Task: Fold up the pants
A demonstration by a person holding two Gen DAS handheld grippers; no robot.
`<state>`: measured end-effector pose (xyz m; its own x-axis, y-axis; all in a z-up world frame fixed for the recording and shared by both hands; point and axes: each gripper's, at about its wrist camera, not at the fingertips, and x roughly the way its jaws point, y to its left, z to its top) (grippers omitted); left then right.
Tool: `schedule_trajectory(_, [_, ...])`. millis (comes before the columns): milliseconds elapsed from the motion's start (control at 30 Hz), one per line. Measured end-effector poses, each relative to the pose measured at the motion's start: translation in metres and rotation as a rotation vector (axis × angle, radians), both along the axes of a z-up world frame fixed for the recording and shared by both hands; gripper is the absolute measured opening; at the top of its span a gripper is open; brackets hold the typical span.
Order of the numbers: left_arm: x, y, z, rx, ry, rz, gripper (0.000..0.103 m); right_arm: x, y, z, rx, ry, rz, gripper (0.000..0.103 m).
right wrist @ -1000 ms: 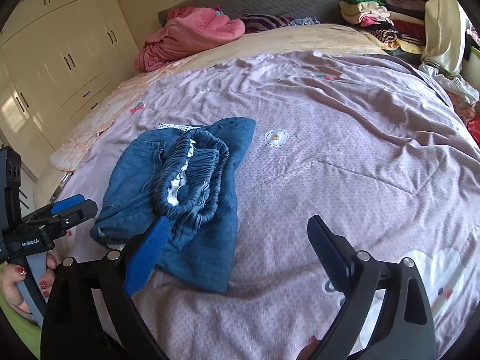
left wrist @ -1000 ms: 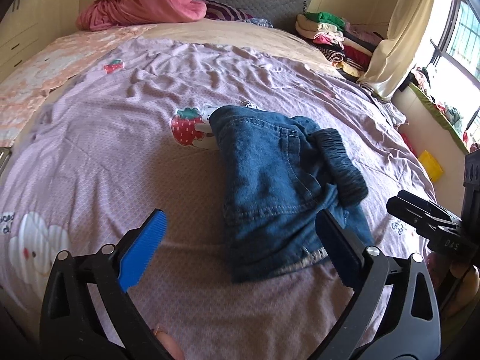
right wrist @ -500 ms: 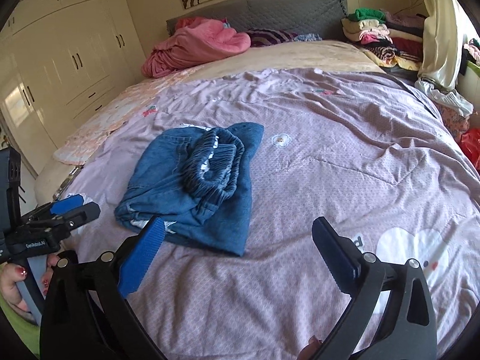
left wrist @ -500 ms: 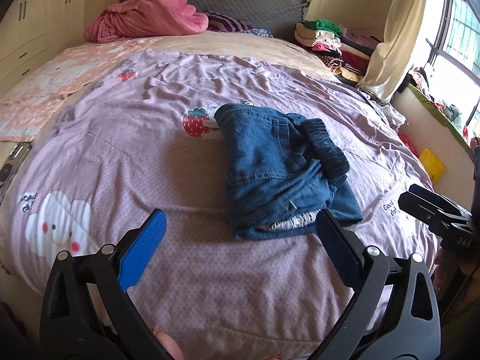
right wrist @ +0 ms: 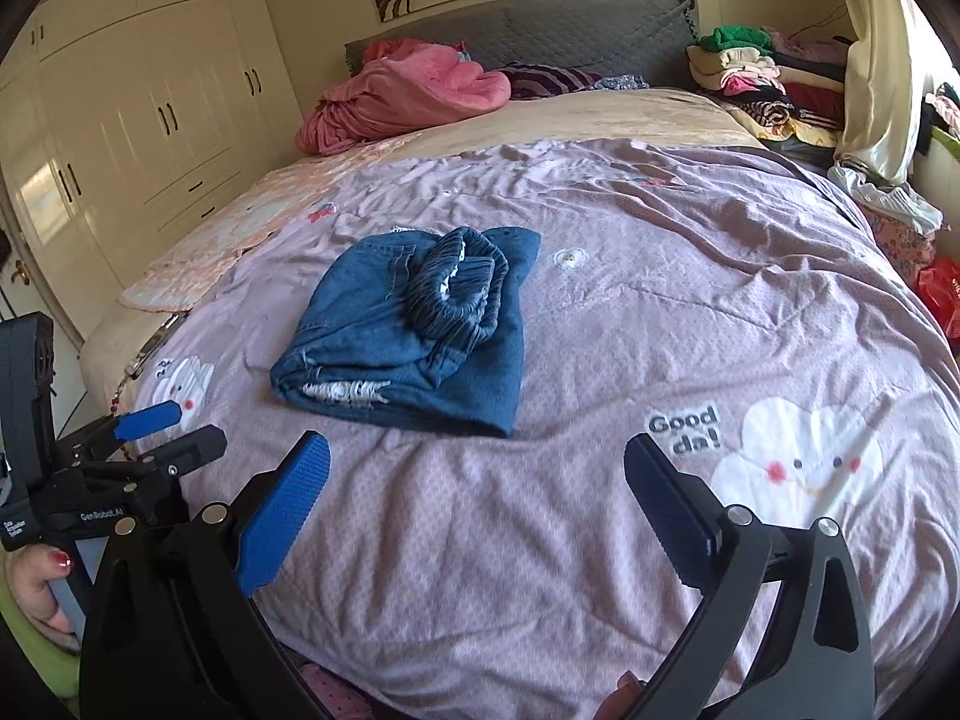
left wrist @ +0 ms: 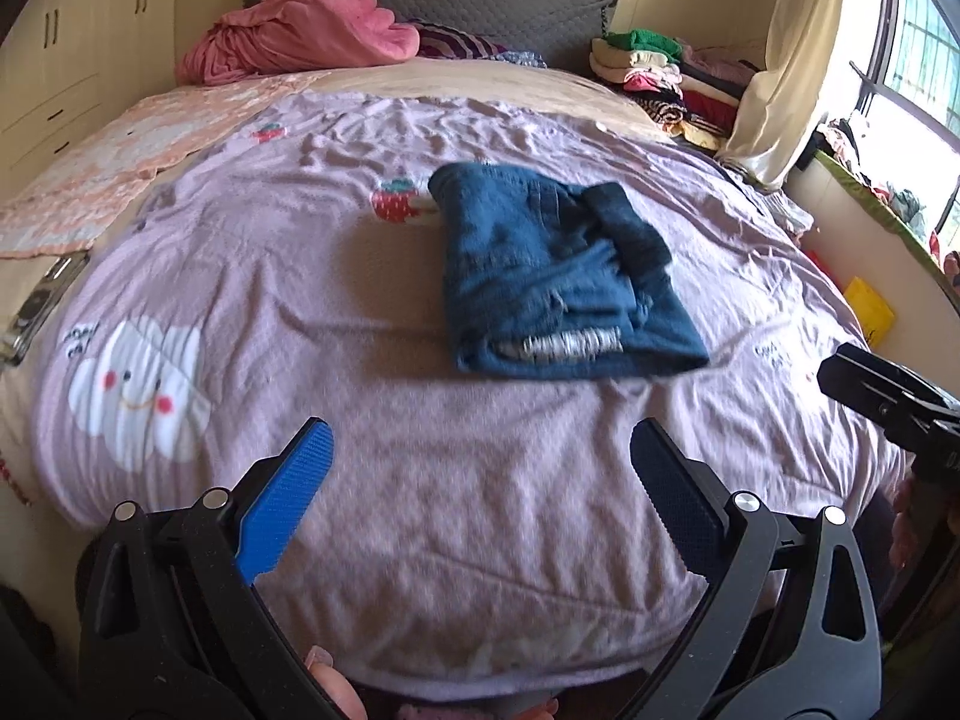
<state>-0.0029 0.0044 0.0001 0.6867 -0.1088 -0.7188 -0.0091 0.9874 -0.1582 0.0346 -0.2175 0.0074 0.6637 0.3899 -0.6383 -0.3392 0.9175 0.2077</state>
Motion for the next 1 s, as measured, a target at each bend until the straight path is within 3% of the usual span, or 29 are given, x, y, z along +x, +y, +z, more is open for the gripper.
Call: schedule_trajectory(1000, [-0.024, -0.006, -0.013, 0.014, 0.033, 0.012, 0.093, -0.033, 0.005, -0.024, -0.061, 0.012, -0.018, 0.098])
